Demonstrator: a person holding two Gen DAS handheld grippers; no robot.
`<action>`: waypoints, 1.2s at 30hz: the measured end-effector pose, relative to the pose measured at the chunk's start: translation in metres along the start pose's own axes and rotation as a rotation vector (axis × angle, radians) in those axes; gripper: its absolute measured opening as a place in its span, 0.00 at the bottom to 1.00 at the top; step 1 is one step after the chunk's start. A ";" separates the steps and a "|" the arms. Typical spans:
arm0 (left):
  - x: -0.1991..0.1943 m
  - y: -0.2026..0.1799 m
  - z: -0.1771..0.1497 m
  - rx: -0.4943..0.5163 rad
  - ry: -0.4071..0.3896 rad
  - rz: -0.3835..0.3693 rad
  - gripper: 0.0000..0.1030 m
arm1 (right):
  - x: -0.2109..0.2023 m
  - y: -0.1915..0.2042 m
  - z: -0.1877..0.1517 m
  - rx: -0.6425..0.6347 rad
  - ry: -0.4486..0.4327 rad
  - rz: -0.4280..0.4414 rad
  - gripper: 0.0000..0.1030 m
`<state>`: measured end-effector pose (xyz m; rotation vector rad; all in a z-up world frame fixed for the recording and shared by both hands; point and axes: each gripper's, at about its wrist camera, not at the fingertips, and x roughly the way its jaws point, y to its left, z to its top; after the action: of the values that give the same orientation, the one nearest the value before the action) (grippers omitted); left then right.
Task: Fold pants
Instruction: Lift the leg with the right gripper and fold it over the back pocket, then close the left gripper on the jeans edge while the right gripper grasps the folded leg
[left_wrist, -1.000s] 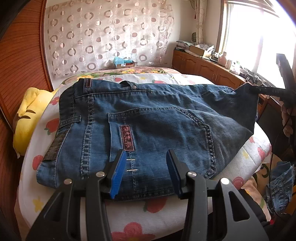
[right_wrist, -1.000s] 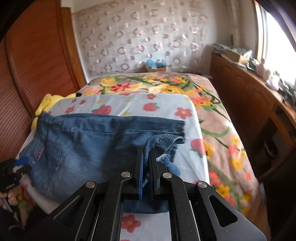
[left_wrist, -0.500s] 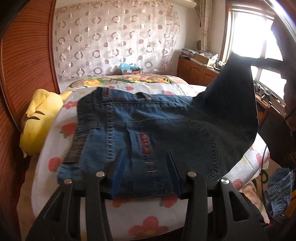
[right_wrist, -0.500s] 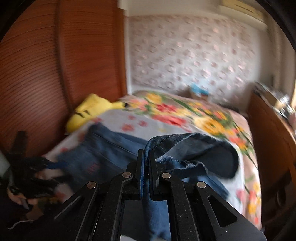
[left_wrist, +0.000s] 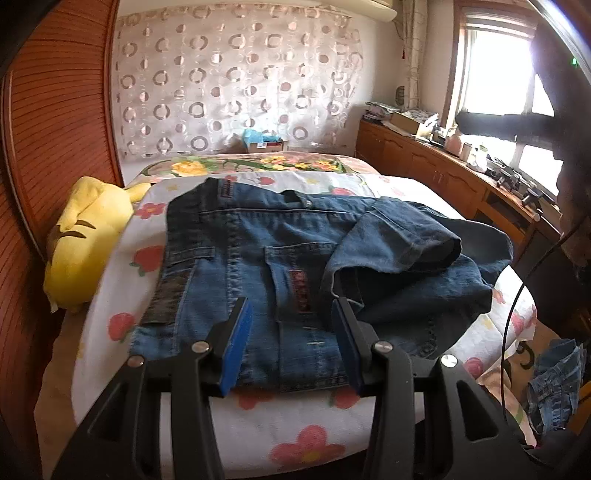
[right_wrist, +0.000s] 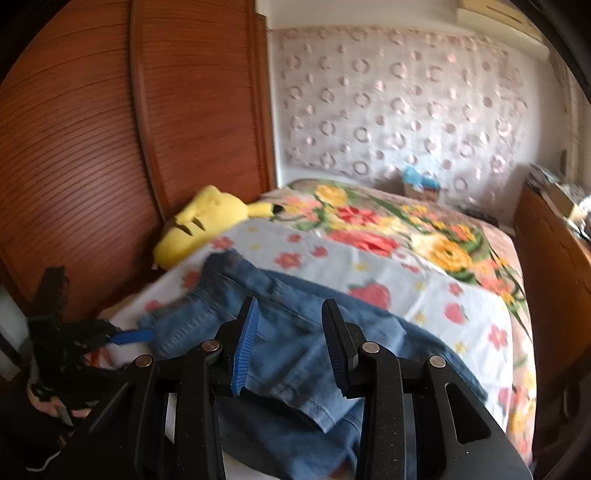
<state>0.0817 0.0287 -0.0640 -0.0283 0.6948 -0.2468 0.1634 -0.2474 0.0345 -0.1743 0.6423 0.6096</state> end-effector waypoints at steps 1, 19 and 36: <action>0.003 -0.002 0.000 0.004 0.004 -0.006 0.42 | 0.001 -0.006 -0.006 0.015 0.011 -0.008 0.35; 0.061 -0.037 0.007 0.071 0.087 -0.068 0.42 | 0.062 -0.041 -0.085 0.153 0.196 -0.006 0.45; 0.061 -0.039 0.010 0.099 0.036 -0.063 0.04 | 0.080 -0.051 -0.099 0.227 0.241 0.062 0.06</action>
<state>0.1248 -0.0244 -0.0902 0.0492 0.7173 -0.3422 0.1935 -0.2842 -0.0939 -0.0153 0.9474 0.5754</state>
